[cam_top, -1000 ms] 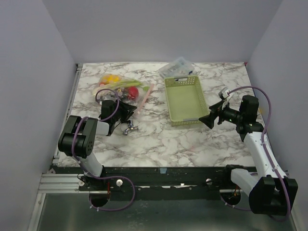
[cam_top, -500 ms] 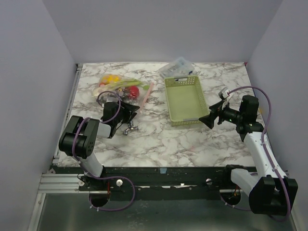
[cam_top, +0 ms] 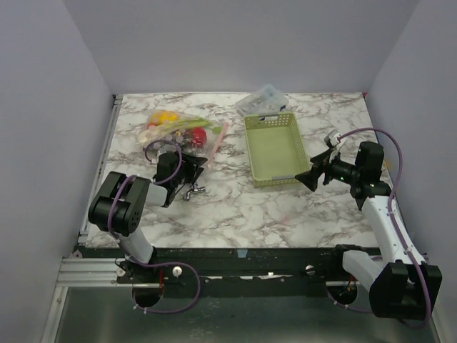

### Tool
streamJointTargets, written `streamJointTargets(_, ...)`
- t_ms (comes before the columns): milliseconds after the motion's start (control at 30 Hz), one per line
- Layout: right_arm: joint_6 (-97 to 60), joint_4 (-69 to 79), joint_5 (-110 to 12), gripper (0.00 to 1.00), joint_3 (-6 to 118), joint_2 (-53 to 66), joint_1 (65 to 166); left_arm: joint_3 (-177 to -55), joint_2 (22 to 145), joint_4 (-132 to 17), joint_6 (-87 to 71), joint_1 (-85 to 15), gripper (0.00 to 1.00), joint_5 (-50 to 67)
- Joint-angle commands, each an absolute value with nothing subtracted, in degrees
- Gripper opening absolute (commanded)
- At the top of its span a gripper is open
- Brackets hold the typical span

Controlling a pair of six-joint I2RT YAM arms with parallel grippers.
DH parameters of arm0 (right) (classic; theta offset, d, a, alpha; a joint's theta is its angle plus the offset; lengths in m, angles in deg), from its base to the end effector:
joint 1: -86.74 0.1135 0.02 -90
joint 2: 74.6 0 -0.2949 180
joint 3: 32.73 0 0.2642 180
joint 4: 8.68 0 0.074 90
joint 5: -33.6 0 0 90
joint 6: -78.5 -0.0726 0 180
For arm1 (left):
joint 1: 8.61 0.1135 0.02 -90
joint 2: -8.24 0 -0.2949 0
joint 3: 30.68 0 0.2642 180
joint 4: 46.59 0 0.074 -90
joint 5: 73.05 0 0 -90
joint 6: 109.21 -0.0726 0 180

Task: Open the zip-top bag and remove the fake food
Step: Pick up the zipper food storage bag at the center of the board.

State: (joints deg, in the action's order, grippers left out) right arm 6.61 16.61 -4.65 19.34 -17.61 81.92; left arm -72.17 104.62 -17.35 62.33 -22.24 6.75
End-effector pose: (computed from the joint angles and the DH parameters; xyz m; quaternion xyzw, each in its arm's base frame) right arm 0.2294 0.0379 0.2783 -0.3063 0.7496 0.2817 0.5147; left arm 0.3234 -0.0916 0.1275 -0.4316 0.7258 -0.4423 0.3022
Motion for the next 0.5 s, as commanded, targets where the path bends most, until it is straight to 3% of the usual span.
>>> streamJointTargets(0, 7.4, 16.9, -3.3, 1.00, 19.6, -18.2, 82.0, -73.7, 107.3, -17.1, 64.1, -22.5, 0.48, 10.7)
streamJointTargets(233, 7.5, 16.9, -3.3, 1.00, 19.6, -18.5, 82.0, -74.5, 106.9, -18.3, 62.2, -22.4, 0.26, 11.1)
streamJointTargets(433, 7.6, 17.0, -3.2, 1.00, 19.6, -18.7, 82.1, -75.4, 104.2, -19.9, 58.5, -22.4, 0.00, 9.8)
streamJointTargets(467, 7.5, 17.0, -3.1, 1.00, 19.6, -18.8, 82.0, -75.7, 103.3, -20.6, 57.7, -22.4, 0.00, 9.4)
